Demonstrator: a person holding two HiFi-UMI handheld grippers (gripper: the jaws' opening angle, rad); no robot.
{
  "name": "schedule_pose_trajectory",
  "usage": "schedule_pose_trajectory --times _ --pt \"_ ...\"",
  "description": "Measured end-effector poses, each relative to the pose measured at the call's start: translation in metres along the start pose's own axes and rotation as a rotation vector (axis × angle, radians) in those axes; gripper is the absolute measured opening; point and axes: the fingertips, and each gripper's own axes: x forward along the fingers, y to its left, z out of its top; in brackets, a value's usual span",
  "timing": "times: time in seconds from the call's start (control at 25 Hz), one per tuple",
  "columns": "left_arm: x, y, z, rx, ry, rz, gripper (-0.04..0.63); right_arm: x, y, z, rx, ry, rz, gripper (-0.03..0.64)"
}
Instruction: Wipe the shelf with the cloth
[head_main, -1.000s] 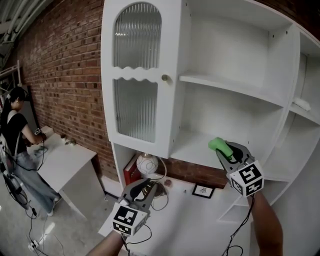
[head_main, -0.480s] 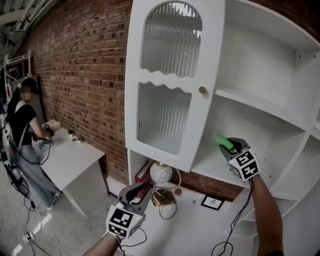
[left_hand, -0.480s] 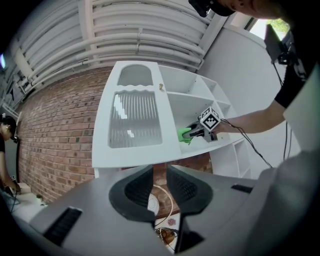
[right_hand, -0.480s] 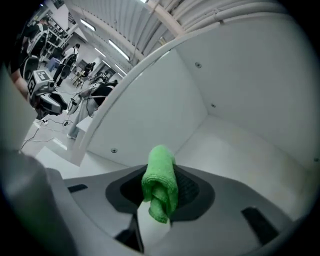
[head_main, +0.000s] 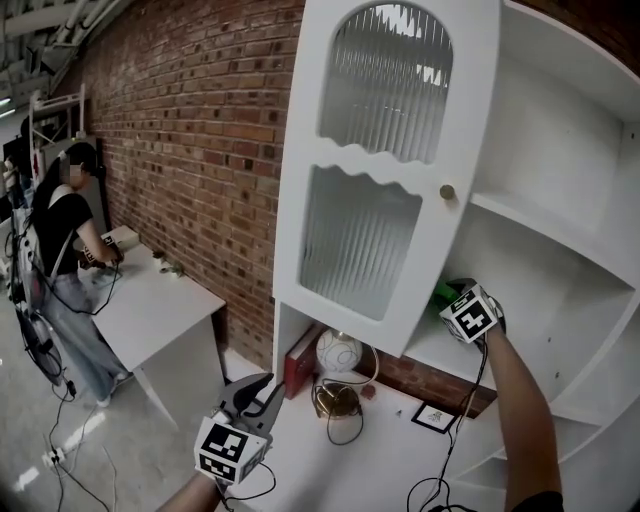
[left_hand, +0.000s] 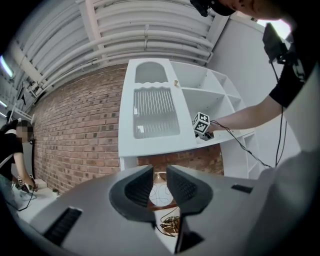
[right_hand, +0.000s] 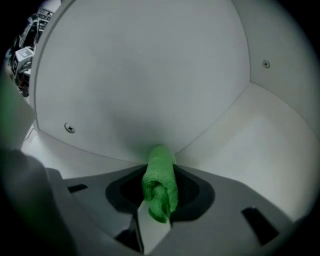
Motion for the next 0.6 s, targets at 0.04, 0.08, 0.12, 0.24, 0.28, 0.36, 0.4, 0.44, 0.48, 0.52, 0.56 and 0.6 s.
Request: schedule_pose_trajectory --times 0.04,0.08,0.12,0.24,0.28,0.36,0.4,0.44,0.48,0.52,0.56,0.6 --pt "0.000 0.001 -0.002 -0.003 0.001 0.000 0.080 0.004 0.001 0.000 -0.010 0.011 0.002 0.120" --pt "0.000 0.001 -0.003 -0.008 -0.001 -0.001 0.080 0.007 0.002 -0.001 -0.021 0.027 0.006 0.120" --pt "0.000 0.000 -0.003 -0.014 -0.005 -0.003 0.080 0.009 0.003 -0.004 -0.034 0.048 0.010 0.120" --pt "0.004 -0.004 -0.002 -0.027 -0.021 -0.024 0.080 0.010 0.004 -0.020 -0.055 0.123 0.022 0.117" --pt "0.007 -0.007 -0.002 -0.027 -0.023 -0.034 0.080 0.008 0.000 -0.027 -0.056 0.148 0.018 0.115" --pt "0.014 -0.016 -0.002 -0.026 -0.023 -0.058 0.080 0.001 -0.009 -0.045 -0.052 0.198 0.001 0.115" --pt "0.018 -0.021 -0.002 -0.025 -0.021 -0.074 0.080 -0.005 -0.014 -0.057 -0.049 0.228 -0.009 0.115" --pt "0.023 -0.028 -0.003 -0.024 -0.020 -0.093 0.080 -0.012 -0.019 -0.070 -0.046 0.262 -0.021 0.115" --pt "0.027 -0.035 -0.003 -0.022 -0.020 -0.113 0.080 -0.020 -0.025 -0.084 -0.043 0.295 -0.034 0.115" --pt "0.032 -0.043 -0.003 -0.022 -0.021 -0.133 0.080 -0.028 -0.030 -0.097 -0.040 0.326 -0.045 0.115" --pt "0.037 -0.051 -0.004 -0.022 -0.022 -0.153 0.080 -0.035 -0.035 -0.109 -0.037 0.354 -0.056 0.115" --pt "0.042 -0.059 -0.004 -0.023 -0.023 -0.172 0.080 -0.042 -0.040 -0.122 -0.034 0.381 -0.067 0.115"
